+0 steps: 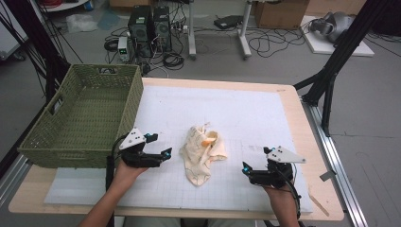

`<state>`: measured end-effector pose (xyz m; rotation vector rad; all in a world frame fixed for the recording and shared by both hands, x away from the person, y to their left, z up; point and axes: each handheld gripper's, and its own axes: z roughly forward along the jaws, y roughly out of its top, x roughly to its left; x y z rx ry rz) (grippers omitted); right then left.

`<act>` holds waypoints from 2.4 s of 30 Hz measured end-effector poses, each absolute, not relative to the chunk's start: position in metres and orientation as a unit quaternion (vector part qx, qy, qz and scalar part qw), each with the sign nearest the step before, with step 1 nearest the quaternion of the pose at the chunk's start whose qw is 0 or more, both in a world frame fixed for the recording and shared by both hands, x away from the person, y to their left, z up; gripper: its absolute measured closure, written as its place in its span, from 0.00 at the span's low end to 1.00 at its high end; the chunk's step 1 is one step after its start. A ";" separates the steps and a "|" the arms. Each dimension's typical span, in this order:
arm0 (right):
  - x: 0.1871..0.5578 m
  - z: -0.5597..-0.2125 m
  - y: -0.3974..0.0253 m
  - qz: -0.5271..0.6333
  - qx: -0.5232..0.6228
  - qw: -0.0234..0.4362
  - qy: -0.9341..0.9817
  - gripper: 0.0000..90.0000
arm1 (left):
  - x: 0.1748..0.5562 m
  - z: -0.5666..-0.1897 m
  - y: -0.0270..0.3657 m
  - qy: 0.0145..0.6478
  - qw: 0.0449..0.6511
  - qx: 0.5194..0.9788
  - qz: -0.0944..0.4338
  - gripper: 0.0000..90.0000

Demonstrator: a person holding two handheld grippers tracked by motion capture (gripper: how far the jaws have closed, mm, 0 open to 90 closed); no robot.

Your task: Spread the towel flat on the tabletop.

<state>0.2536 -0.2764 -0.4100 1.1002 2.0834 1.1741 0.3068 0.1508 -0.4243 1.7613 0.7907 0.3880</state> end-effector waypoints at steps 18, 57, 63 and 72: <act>0.286 -0.414 -0.209 0.452 0.343 0.218 0.794 0.17 | 0.308 -0.425 0.148 0.333 0.554 0.747 0.157 0.23; 0.311 -0.414 -0.284 0.281 0.457 0.283 0.795 0.97 | 0.305 -0.431 0.130 0.322 0.536 0.771 0.120 0.40; 0.297 -0.422 -0.299 0.297 0.462 0.281 0.787 0.79 | 0.301 -0.433 0.109 0.303 0.536 0.784 0.086 0.38; 0.278 -0.409 -0.307 0.370 0.442 0.295 0.762 0.57 | 0.300 -0.438 0.072 0.295 0.548 0.782 0.037 0.39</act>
